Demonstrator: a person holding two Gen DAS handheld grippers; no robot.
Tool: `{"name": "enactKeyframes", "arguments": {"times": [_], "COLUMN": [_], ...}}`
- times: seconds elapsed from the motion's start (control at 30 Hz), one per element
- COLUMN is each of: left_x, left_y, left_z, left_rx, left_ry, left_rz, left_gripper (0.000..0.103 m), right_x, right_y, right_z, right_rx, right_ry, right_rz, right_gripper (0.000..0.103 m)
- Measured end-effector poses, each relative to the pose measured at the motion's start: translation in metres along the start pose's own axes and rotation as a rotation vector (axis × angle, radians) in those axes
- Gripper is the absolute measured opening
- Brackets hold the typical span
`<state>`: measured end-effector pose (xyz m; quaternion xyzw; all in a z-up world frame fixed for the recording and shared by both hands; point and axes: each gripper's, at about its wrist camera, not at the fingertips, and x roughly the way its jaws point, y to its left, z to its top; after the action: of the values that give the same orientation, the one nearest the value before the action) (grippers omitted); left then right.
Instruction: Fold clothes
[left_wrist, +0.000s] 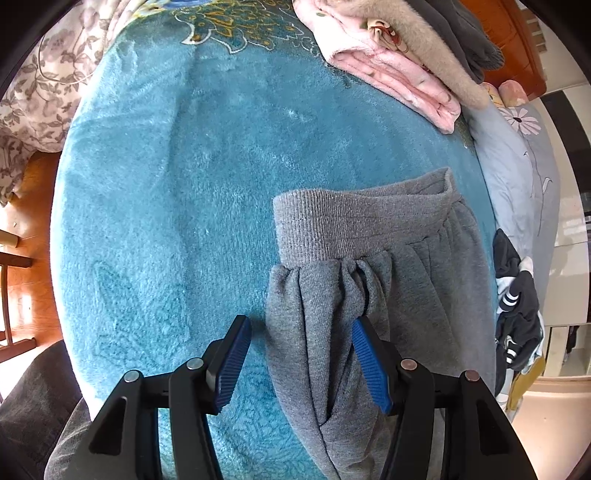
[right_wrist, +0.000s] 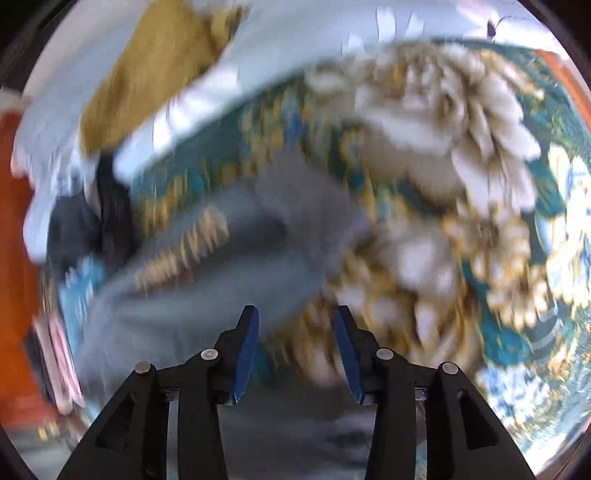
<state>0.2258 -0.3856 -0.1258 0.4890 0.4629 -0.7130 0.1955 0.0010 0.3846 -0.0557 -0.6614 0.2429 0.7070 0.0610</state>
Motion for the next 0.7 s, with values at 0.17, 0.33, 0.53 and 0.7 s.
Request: {"name": "enactKeyframes", "arguments": {"times": [0.17, 0.33, 0.53, 0.7], "left_x": [-0.001, 0.000, 0.001, 0.000], "left_y": [0.004, 0.005, 0.004, 0.010], "left_z": [0.001, 0.002, 0.003, 0.003], "left_rx": [0.011, 0.019, 0.029, -0.027], "left_ry": [0.003, 0.009, 0.016, 0.023], "left_rz": [-0.018, -0.028, -0.030, -0.073], "left_gripper": [0.059, 0.059, 0.059, 0.041], "right_x": [-0.015, 0.006, 0.032, 0.038], "right_y": [-0.041, -0.086, -0.069, -0.042], "right_z": [-0.051, -0.118, -0.152, -0.153], "right_rx": [0.039, 0.186, 0.185, 0.154], "right_ry": [0.050, 0.174, 0.177, 0.153], "right_rz": [-0.028, -0.013, 0.020, -0.007], "right_gripper": [0.044, 0.044, 0.044, 0.008]}}
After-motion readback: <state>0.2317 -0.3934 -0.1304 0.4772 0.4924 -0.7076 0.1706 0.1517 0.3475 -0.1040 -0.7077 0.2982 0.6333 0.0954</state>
